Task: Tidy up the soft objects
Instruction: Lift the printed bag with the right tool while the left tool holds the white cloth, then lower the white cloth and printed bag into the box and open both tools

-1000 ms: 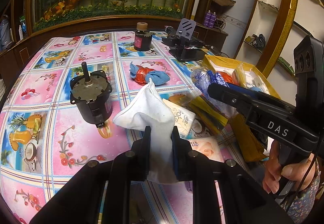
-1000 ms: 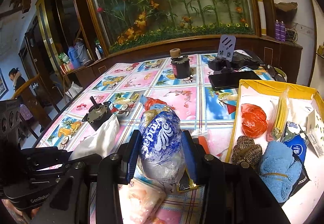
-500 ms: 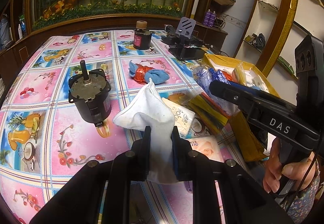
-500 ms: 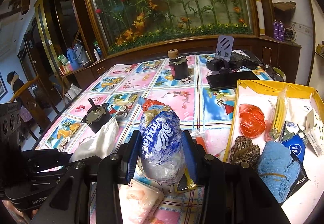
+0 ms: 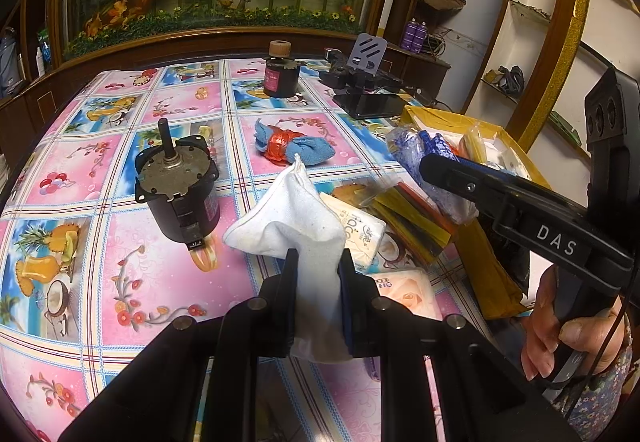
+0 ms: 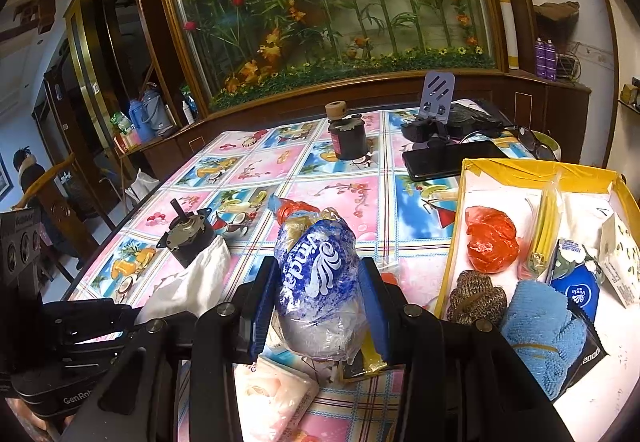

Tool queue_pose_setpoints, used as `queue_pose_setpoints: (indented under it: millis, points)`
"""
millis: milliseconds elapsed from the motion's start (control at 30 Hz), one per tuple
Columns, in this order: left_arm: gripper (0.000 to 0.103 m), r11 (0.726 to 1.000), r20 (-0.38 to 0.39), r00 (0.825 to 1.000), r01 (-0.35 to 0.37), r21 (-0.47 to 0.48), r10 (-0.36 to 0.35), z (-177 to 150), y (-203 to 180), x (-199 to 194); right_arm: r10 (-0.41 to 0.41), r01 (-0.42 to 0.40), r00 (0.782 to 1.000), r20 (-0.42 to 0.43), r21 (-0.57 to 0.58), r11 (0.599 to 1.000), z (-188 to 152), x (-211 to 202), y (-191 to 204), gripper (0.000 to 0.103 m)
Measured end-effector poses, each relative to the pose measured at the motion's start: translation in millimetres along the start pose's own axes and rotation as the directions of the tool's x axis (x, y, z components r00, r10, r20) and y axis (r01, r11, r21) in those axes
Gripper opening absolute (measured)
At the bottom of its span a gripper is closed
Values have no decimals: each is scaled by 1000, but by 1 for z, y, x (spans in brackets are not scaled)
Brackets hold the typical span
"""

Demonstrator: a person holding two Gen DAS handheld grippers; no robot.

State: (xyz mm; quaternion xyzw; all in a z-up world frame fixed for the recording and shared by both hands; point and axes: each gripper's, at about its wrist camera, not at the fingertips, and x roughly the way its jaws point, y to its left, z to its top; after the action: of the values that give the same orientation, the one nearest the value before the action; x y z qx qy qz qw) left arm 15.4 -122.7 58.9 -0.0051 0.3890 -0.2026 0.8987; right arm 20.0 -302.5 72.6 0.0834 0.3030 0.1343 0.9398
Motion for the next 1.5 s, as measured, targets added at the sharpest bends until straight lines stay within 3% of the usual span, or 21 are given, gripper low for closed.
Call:
queue_pose_setpoints:
  millis: [300, 600, 1200, 1367, 1500]
  points:
    - [17, 1000, -1, 1000, 12, -13, -12, 1, -6, 3, -17, 15, 999, 29, 57, 998, 4, -9, -16, 44]
    - [17, 996, 5, 997, 77, 38, -77, 1, -52, 8, -56, 47, 996, 67, 135, 990, 7, -23, -41, 44]
    - [17, 982, -30, 985, 171, 81, -169, 0, -101, 21, -134, 90, 981, 138, 282, 955, 5, -64, -101, 44]
    - [17, 977, -51, 980, 195, 89, -192, 1, -115, 29, -158, 85, 969, 189, 344, 935, -2, -88, -124, 44]
    - [17, 973, -65, 976, 213, 92, -208, 3, -130, 36, -256, 164, 945, 201, 387, 907, -9, -107, -141, 44]
